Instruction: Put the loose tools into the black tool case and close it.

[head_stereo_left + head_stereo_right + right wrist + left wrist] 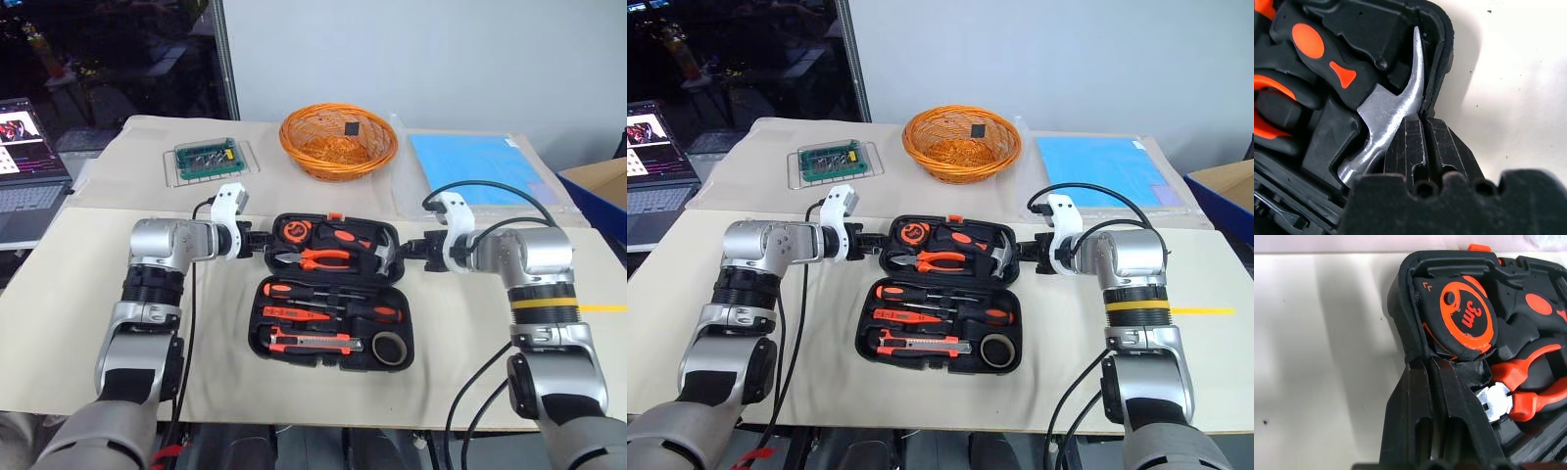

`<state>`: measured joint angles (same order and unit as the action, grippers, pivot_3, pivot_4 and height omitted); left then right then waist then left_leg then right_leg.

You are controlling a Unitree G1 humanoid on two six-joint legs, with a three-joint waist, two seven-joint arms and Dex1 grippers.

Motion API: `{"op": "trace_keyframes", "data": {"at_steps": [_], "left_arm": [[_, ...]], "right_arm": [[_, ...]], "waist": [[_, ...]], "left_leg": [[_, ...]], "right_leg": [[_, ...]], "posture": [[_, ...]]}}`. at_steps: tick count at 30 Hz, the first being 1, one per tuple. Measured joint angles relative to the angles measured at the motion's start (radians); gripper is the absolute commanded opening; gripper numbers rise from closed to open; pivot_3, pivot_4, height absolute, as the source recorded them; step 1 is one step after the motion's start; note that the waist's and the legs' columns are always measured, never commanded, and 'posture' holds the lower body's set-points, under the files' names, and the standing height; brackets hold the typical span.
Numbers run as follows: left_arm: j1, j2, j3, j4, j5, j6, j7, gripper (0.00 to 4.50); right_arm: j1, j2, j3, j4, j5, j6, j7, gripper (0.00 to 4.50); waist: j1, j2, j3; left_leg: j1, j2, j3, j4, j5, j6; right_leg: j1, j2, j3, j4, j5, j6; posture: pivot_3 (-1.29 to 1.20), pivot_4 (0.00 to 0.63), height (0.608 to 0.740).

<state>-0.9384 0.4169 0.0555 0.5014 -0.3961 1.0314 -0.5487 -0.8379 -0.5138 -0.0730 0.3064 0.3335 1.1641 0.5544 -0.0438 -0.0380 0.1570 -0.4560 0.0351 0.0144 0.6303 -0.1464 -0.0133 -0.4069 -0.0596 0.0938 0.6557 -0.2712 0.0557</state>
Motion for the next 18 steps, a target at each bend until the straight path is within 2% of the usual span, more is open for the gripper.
{"op": "trace_keyframes", "data": {"at_steps": [3, 6, 8, 10, 14, 17, 18], "left_arm": [[-0.004, -0.034, 0.014, 0.040, 0.033, -0.198, -0.011, 0.02], [-0.003, -0.049, 0.013, 0.057, 0.065, -0.378, -0.040, 0.02], [0.032, -0.046, -0.005, 0.034, 0.120, -0.639, -0.097, 0.02], [0.083, -0.038, -0.013, -0.008, 0.138, -0.762, -0.143, 0.02], [0.203, -0.016, -0.037, -0.100, 0.172, -0.913, -0.204, 0.02], [0.262, 0.009, -0.043, -0.154, 0.178, -0.952, -0.249, 0.02], [0.284, 0.019, -0.043, -0.168, 0.178, -0.963, -0.267, 0.34]], "right_arm": [[0.001, 0.024, 0.002, 0.035, -0.061, -0.245, -0.025, 0.00], [0.020, 0.026, -0.011, 0.026, -0.088, -0.410, -0.028, 0.00], [0.112, 0.044, -0.067, -0.107, -0.078, -0.549, -0.027, 0.00], [0.217, 0.063, -0.101, -0.247, -0.065, -0.594, -0.031, 0.00], [0.411, 0.054, -0.102, -0.429, -0.079, -0.687, -0.030, 0.00], [0.533, 0.028, -0.093, -0.541, -0.089, -0.737, -0.021, 0.00], [0.569, 0.014, -0.087, -0.572, -0.095, -0.748, -0.010, 0.00]], "waist": [[0.001, 0.001, 0.004], [0.007, 0.001, 0.008], [0.009, 0.001, 0.011], [0.016, 0.001, 0.011], [0.029, 0.002, 0.010], [0.031, 0.002, 0.010], [0.031, 0.002, 0.010]], "left_leg": [[-0.001, -0.001, 0.000, 0.000, 0.002, 0.000], [-0.003, -0.001, 0.000, 0.000, 0.002, -0.001], [-0.007, -0.001, 0.000, -0.004, 0.002, -0.001], [-0.016, -0.001, 0.000, -0.004, 0.002, -0.001], [-0.018, -0.001, 0.000, -0.003, 0.001, 0.000], [-0.016, -0.001, 0.000, -0.002, 0.001, 0.000], [-0.014, -0.001, 0.000, -0.001, 0.001, 0.000]], "right_leg": [[-0.001, 0.000, 0.000, 0.001, 0.001, 0.001], [-0.002, -0.001, 0.000, 0.000, 0.001, 0.001], [-0.006, -0.001, 0.001, -0.001, 0.001, 0.001], [-0.016, -0.001, 0.000, 0.006, 0.001, 0.001], [-0.018, -0.002, -0.001, 0.006, 0.001, 0.001], [-0.014, -0.002, -0.001, 0.001, 0.001, 0.001], [-0.013, -0.002, -0.001, 0.000, 0.001, 0.001]], "posture": [[0.00, 0.150, 0.740], [0.00, 0.150, 0.740], [0.00, 0.150, 0.740], [0.00, 0.150, 0.740], [0.00, 0.150, 0.740], [0.00, 0.150, 0.740], [0.00, 0.150, 0.740]]}}
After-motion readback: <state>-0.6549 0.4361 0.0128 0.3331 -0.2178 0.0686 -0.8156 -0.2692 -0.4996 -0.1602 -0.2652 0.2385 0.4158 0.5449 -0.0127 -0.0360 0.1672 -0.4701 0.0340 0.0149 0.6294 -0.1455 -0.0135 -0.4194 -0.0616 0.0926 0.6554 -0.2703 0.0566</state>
